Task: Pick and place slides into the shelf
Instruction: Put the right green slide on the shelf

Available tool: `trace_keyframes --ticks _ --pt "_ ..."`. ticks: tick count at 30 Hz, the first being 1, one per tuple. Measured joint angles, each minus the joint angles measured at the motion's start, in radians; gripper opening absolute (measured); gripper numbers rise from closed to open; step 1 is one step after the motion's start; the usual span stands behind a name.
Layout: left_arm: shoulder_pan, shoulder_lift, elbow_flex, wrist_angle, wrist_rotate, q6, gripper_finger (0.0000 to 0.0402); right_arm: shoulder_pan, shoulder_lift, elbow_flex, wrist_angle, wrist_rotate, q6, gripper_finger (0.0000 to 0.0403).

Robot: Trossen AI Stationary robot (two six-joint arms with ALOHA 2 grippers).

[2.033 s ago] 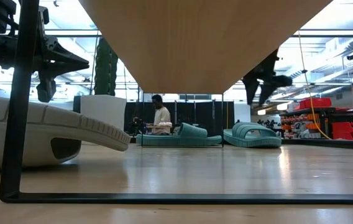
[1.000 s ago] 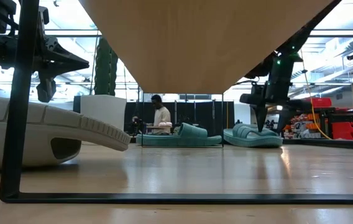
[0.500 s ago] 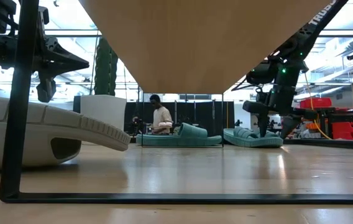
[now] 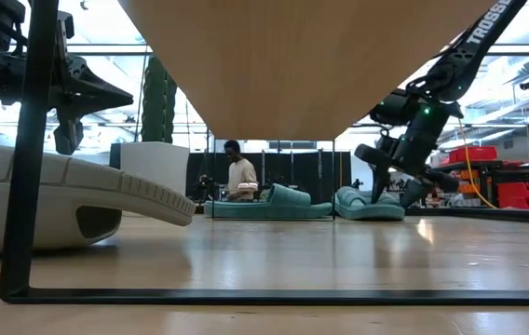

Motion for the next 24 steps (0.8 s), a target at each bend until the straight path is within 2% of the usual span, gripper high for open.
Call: trace_keyframes --ticks 7,14,17,20,24 --pt "0.000 0.000 0.000 -0.001 0.000 0.000 0.0020 -0.001 -0.002 -0.011 -0.004 -0.020 -0.019 0.0207" --pt "0.000 0.000 0.000 -0.003 0.000 0.000 0.0029 0.001 0.002 -0.006 0.079 -0.135 -0.049 0.0195" --pt "0.000 0.000 0.000 -0.007 0.000 0.000 0.0026 0.000 0.002 -0.006 0.092 -0.139 -0.048 0.0181" --pt "0.000 0.000 0.000 -0.007 0.000 0.000 0.0021 0.000 0.002 -0.006 0.089 -0.129 -0.047 0.0143" --pt "0.000 0.000 0.000 -0.006 0.000 0.000 0.0019 0.000 0.002 -0.006 0.089 -0.121 -0.050 0.0063"
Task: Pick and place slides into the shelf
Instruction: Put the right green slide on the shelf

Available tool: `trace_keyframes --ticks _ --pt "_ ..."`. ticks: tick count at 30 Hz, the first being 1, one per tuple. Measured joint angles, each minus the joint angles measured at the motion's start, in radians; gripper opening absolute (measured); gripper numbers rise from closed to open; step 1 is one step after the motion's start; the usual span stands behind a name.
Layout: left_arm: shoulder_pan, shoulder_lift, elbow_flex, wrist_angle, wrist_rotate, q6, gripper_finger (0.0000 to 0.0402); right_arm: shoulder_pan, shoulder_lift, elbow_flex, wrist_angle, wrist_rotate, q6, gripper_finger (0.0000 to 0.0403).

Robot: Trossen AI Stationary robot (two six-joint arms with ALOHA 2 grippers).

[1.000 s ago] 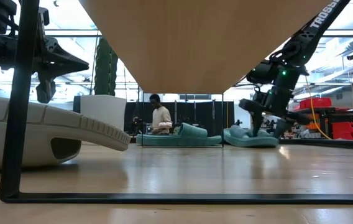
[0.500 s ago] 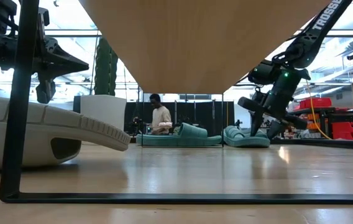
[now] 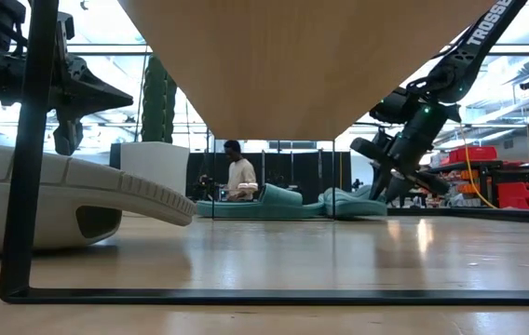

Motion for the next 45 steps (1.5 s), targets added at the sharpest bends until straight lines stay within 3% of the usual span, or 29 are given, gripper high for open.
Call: trace_keyframes --ticks 2,12,29,35,45 --pt "0.000 0.000 0.000 0.000 0.000 0.000 0.0020 0.000 0.000 0.000 0.000 0.001 -0.005 0.0033" --pt "0.000 0.000 0.000 0.000 -0.010 0.002 0.0023 0.000 -0.042 0.000 0.001 0.016 -0.003 0.0033" --pt "0.000 0.000 0.000 -0.005 -0.010 0.001 0.0023 -0.016 -0.467 0.023 -0.011 0.042 -0.123 0.0032" --pt "0.000 0.000 0.000 -0.006 -0.010 0.001 0.0020 -0.014 -0.518 0.211 -0.061 -0.054 -0.313 0.0032" --pt "0.000 0.000 0.000 -0.006 -0.010 0.001 0.0027 -0.013 -0.343 0.685 -0.538 -0.201 -0.654 0.0032"
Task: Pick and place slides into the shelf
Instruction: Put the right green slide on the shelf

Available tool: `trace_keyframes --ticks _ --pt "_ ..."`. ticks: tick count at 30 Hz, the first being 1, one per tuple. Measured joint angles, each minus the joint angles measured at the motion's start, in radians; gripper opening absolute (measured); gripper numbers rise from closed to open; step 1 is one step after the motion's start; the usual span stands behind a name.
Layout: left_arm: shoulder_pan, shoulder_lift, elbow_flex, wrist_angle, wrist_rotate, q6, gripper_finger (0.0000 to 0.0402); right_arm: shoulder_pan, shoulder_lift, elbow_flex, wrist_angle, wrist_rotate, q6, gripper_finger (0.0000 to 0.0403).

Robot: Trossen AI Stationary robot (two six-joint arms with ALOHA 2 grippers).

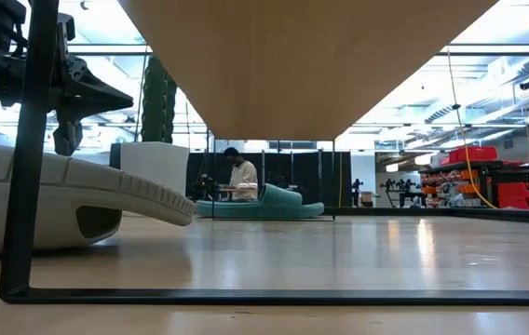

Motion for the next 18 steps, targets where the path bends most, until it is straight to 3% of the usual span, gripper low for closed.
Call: trace_keyframes --ticks 7,18 --pt "0.000 0.000 0.000 0.000 0.000 0.000 0.0022 0.001 0.131 0.188 -0.158 -0.106 -0.114 0.0032" --pt "0.000 0.000 0.000 0.001 0.000 -0.002 0.0029 0.104 0.260 0.276 -0.339 -0.186 -0.279 0.0032"
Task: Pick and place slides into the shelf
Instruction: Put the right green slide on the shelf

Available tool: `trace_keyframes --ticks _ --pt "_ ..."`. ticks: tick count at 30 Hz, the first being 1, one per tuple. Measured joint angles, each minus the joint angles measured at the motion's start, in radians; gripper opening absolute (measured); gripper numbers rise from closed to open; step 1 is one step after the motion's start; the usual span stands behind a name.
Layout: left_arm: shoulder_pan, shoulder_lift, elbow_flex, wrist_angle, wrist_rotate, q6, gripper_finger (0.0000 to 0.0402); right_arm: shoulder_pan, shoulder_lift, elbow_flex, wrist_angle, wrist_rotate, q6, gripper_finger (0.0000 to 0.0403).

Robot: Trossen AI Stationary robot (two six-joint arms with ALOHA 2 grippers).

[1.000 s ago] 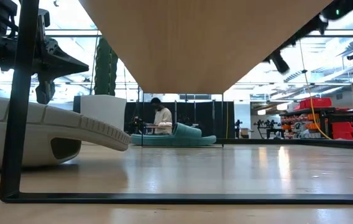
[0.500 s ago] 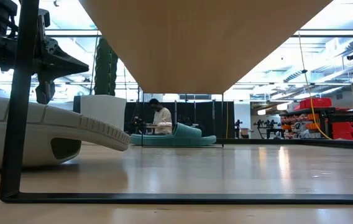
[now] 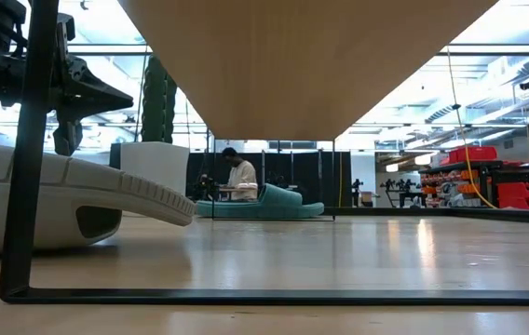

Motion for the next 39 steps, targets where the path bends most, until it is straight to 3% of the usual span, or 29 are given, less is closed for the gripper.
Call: trace_keyframes --ticks 8,16,22,31,39 --pt "0.000 0.000 0.000 0.000 0.000 -0.006 0.0027 0.122 0.079 0.080 -0.138 0.015 -0.085 0.0032" --pt "0.000 0.000 0.000 0.000 0.000 -0.006 0.0032 0.204 0.189 0.216 -0.337 0.173 -0.193 0.0032" --pt "0.000 0.000 0.000 0.000 0.000 -0.006 0.0024 0.249 0.242 0.236 -0.382 0.198 -0.239 0.0032" --pt "0.000 0.000 0.000 0.000 0.000 -0.006 0.0034 0.320 0.311 0.236 -0.381 0.355 -0.315 0.0032" --pt "0.000 0.000 0.000 0.000 0.000 -0.007 0.0025 0.349 0.323 0.236 -0.344 0.353 -0.319 0.0032"
